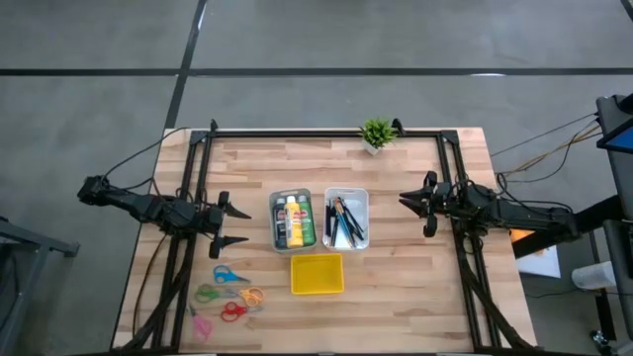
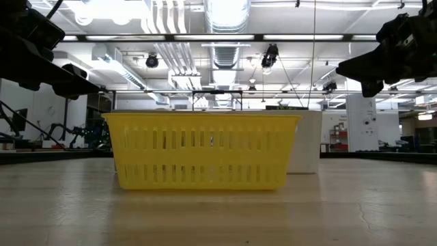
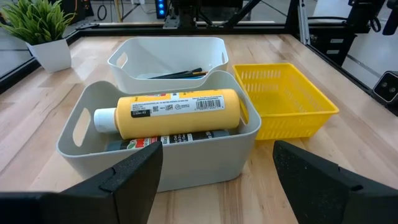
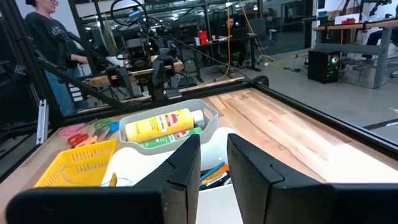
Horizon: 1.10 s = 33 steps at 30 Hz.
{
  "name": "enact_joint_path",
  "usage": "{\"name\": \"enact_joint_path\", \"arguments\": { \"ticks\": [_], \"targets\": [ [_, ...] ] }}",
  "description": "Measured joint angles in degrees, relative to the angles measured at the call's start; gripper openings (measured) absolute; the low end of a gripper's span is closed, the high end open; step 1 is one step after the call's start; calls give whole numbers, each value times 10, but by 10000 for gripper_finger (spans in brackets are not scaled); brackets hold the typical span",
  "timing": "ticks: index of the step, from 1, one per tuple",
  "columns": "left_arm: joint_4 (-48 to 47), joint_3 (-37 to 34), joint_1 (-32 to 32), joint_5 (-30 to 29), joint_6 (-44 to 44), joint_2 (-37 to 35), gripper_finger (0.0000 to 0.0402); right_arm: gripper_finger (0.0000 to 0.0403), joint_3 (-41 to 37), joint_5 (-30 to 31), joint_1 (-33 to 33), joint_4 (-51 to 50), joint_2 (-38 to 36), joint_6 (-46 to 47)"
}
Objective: Pick & Place Paint Supplies
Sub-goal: Put the blue scissors into the yellow bin
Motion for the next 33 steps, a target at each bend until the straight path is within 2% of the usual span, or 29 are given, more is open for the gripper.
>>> {"name": "enact_joint_path", "arguments": {
  "ticks": [3,10,11,17,21,25,29,33],
  "targets": [
    [2,0,0,0,-13,0,306,78,0,0,0,0,0,0],
    [29,-3,0,-4,-324,0,306,78,0,0,0,0,0,0],
    [21,-1,0,-4,-346,0,306,78,0,0,0,0,0,0],
    [-82,73,0,70,-340,15,306,78,0,0,0,0,0,0],
    [-190,154,0,84,-327,52,306,78,0,0,0,0,0,0],
    [-292,223,0,104,-344,112,306,78,0,0,0,0,0,0],
    [-369,272,0,162,-405,194,306,78,0,0,0,0,0,0],
    [-439,293,-4,221,-393,286,306,78,0,0,0,0,0,0]
  ]
}}
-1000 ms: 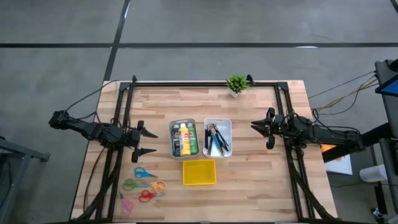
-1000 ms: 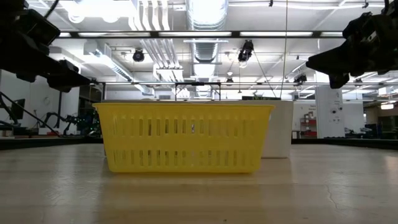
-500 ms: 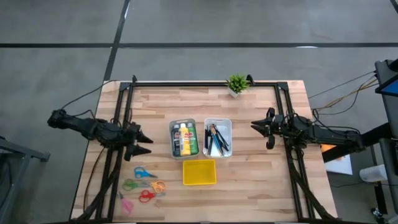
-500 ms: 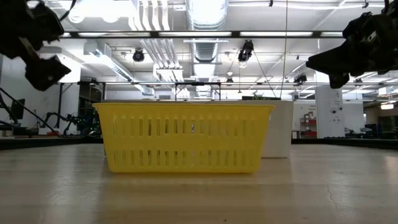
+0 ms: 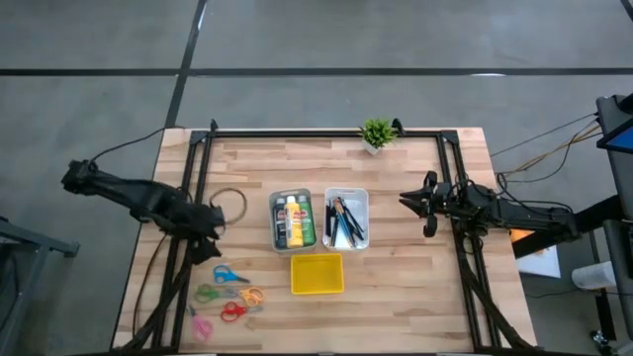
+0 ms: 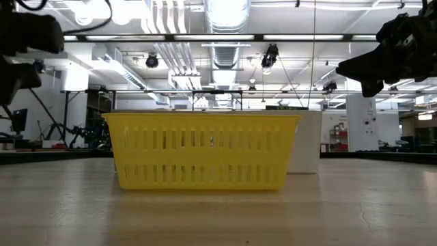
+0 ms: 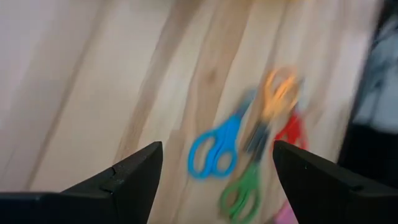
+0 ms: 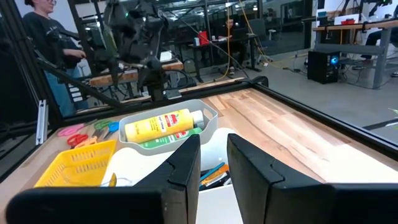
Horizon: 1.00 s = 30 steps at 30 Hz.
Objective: Pick & Place Paint Supplies
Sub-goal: Put the blue scissors into the yellow bin
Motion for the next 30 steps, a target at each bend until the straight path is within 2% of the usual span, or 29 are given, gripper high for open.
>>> {"name": "enact_joint_path", "arguments": {
  "ticks": [5,12,22,30],
  "targets": [
    [-1,-8,-8,54,42,103,306,78,0,0,0,0,0,0],
    [31,-11,-19,54,53,190,306,78,0,0,0,0,0,0],
    [67,-12,-113,-38,7,258,306,78,0,0,0,0,0,0],
    [95,-26,-174,-51,-26,312,306,78,0,0,0,0,0,0]
  ]
}}
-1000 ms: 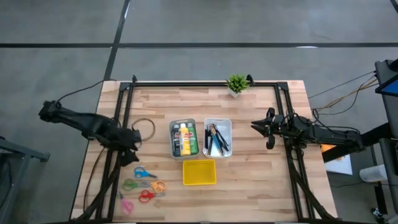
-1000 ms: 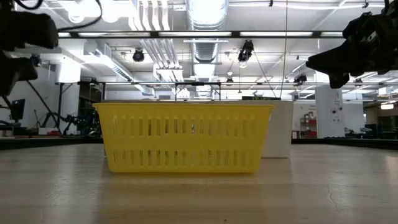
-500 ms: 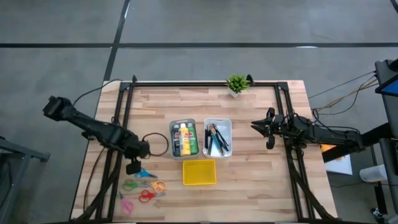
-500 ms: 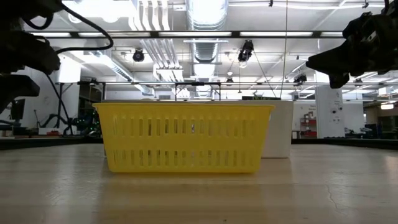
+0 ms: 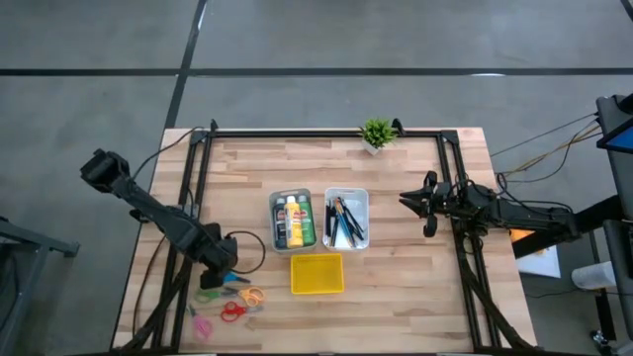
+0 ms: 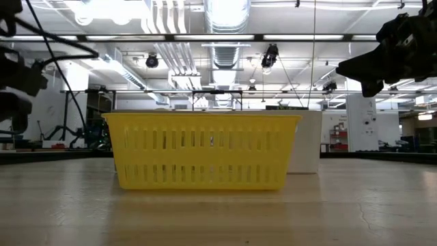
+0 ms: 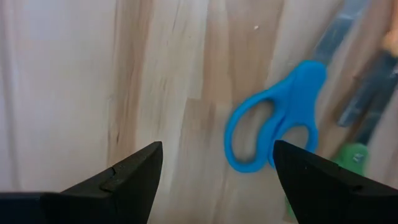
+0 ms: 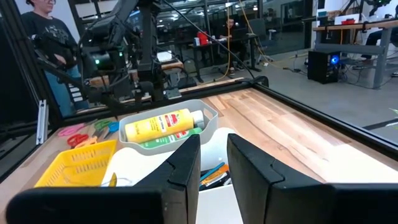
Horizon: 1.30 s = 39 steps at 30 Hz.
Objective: Pick & Place Paint Supplies
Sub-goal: Put the blue scissors into the yellow bin
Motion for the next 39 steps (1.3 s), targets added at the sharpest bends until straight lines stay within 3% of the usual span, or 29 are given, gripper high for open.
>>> {"name": "enact_joint_path", "arguments": {
  "ticks": [6,14,21,28,39],
  "targets": [
    [58,-32,1,1,-1,15,306,78,0,0,0,0,0,0],
    [67,-41,1,-7,24,10,296,78,0,0,0,0,0,0],
    [62,-45,1,-88,34,12,212,78,0,0,0,0,0,0],
    [80,-59,2,-89,19,10,115,78,0,0,0,0,-1,0],
    [83,-60,2,-96,20,11,26,78,0,0,0,0,0,0]
  ]
}}
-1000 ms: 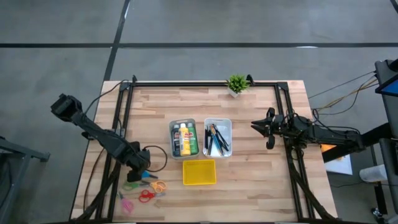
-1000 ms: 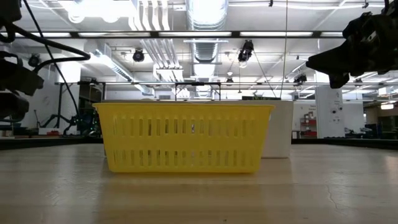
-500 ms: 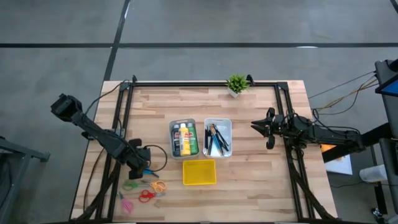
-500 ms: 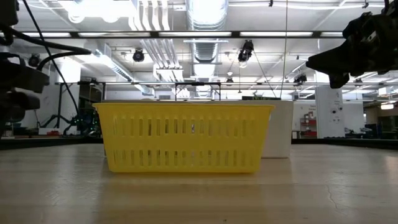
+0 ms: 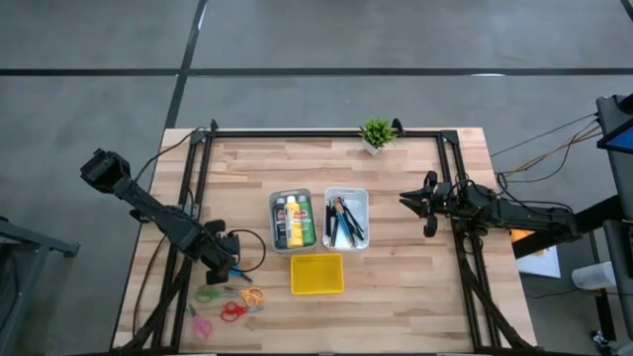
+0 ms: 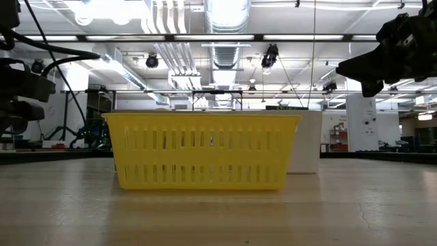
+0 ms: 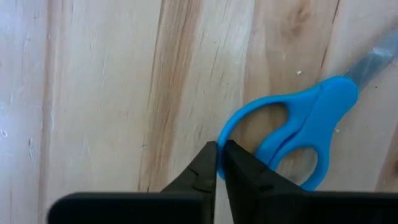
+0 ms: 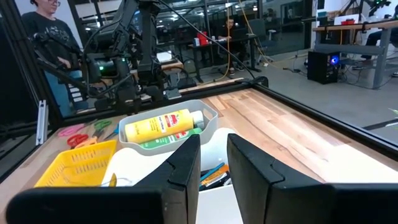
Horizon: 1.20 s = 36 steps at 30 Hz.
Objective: Pick & Place Paint Supplies
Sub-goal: Put the blue scissors into the yellow bin
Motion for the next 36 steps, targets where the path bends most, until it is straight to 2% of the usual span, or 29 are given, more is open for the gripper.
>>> {"name": "enact_joint_path", "arguments": {
  "ticks": [4,13,21,32,36],
  "targets": [
    [0,0,0,-1,0,0,5,78,0,0,0,0,0,0],
    [-4,8,0,0,-3,-1,4,78,0,0,0,0,0,0],
    [-31,35,1,-4,-50,-15,3,78,0,0,0,0,0,0],
    [-89,131,2,-7,-85,-23,3,78,0,0,0,0,0,0],
    [-121,177,4,-24,-138,-23,3,78,0,0,0,0,0,0]
  ]
}}
